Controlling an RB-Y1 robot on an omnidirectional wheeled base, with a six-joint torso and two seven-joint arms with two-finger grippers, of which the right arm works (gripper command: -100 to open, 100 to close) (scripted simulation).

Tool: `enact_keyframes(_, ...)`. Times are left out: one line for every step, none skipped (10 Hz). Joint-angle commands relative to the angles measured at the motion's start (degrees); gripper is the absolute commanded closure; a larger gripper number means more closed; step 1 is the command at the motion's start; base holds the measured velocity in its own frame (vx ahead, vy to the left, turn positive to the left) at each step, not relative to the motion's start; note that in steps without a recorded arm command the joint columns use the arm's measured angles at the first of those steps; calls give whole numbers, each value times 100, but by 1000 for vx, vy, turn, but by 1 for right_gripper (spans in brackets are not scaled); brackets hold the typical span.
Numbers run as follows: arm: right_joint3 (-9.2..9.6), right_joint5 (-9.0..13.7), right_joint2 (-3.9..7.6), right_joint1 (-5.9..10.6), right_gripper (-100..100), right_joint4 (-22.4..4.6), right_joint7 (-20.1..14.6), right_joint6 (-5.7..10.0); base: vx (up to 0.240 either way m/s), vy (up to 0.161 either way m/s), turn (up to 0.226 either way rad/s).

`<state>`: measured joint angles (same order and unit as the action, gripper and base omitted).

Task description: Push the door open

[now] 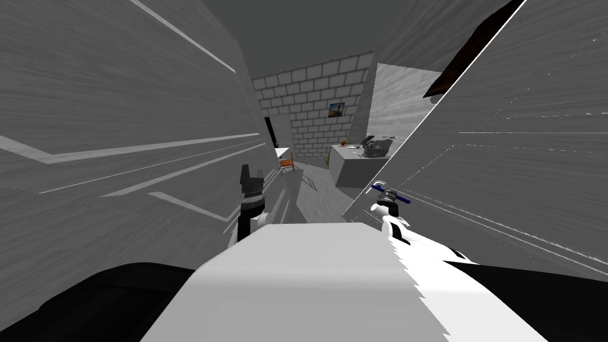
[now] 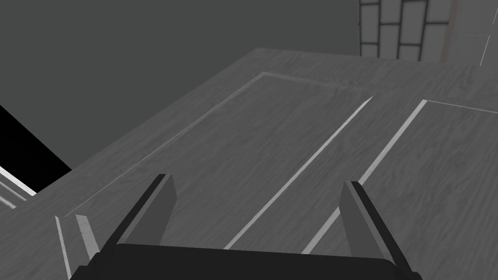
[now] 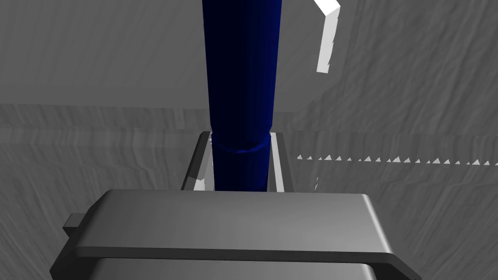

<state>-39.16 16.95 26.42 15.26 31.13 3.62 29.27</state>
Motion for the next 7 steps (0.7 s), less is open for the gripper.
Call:
enact_keyframes(-163, 57, 107, -73, 100, -33, 52, 5, 196, -13, -62)
enact_keyframes(-163, 57, 107, -73, 100, -129, 52, 5, 131, -9, -31)
enact_keyframes(-163, 57, 107, -73, 100, -33, 52, 5, 47, -22, -7)
enact_keyframes(-293, 106, 150, -117, 100, -70, 100, 24, 115, -38, -52)
enact_keyframes(-324, 118, 161, -128, 100, -79, 112, 28, 192, -45, -51)
enact_keyframes(-388, 142, 182, -150, 100, -97, 136, 37, 198, -19, -57)
enact_keyframes(-449, 165, 202, -170, 100, -115, 158, 46, 209, -25, -98)
